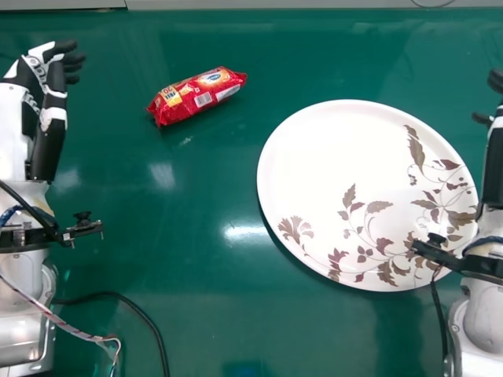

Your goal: Pick up biscuit and place it in the plate

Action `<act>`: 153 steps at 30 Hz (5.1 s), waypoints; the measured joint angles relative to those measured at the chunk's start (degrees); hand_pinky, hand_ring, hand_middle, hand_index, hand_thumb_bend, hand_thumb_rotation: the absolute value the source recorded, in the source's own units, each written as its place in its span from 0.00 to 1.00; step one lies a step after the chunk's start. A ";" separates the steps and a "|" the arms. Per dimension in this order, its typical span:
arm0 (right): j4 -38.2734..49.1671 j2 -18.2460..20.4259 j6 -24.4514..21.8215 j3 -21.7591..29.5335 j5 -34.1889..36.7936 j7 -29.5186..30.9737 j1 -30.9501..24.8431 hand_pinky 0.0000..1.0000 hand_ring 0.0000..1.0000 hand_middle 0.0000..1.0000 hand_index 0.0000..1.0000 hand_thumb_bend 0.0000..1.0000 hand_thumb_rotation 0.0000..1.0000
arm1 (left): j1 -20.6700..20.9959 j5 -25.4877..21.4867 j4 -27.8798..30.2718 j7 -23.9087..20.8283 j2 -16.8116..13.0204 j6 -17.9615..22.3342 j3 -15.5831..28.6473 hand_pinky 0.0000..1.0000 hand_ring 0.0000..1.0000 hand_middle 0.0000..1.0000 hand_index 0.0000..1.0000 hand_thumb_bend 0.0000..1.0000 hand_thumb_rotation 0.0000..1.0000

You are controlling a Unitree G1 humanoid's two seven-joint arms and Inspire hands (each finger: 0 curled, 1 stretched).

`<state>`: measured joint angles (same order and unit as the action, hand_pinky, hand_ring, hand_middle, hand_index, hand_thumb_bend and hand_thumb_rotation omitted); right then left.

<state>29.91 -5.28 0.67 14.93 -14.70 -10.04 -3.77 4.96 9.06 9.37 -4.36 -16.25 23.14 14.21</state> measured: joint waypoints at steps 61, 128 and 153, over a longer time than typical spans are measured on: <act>3.19 -1.90 -3.63 2.70 0.27 2.43 -1.60 0.67 0.81 0.84 0.80 0.58 0.52 | 45.62 30.39 -43.09 12.46 -16.33 -12.80 -29.22 0.78 0.86 0.85 0.88 1.00 0.44; 5.69 -1.79 -4.54 3.91 1.11 3.03 -2.26 0.72 0.83 0.85 0.82 0.51 0.47 | 51.32 33.13 -44.12 10.04 -19.18 -5.60 -39.89 0.13 0.42 0.48 0.49 0.49 0.00; 6.84 -1.00 -6.18 0.99 -2.08 2.99 -2.07 0.73 0.83 0.85 0.80 0.55 0.53 | 40.42 27.58 -11.60 18.94 -14.98 -1.04 -33.80 0.23 0.40 0.45 0.52 0.49 0.00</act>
<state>36.75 -6.28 -5.52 15.92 -16.78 -7.05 -5.84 45.38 36.64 -2.22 14.58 -31.23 22.10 -19.58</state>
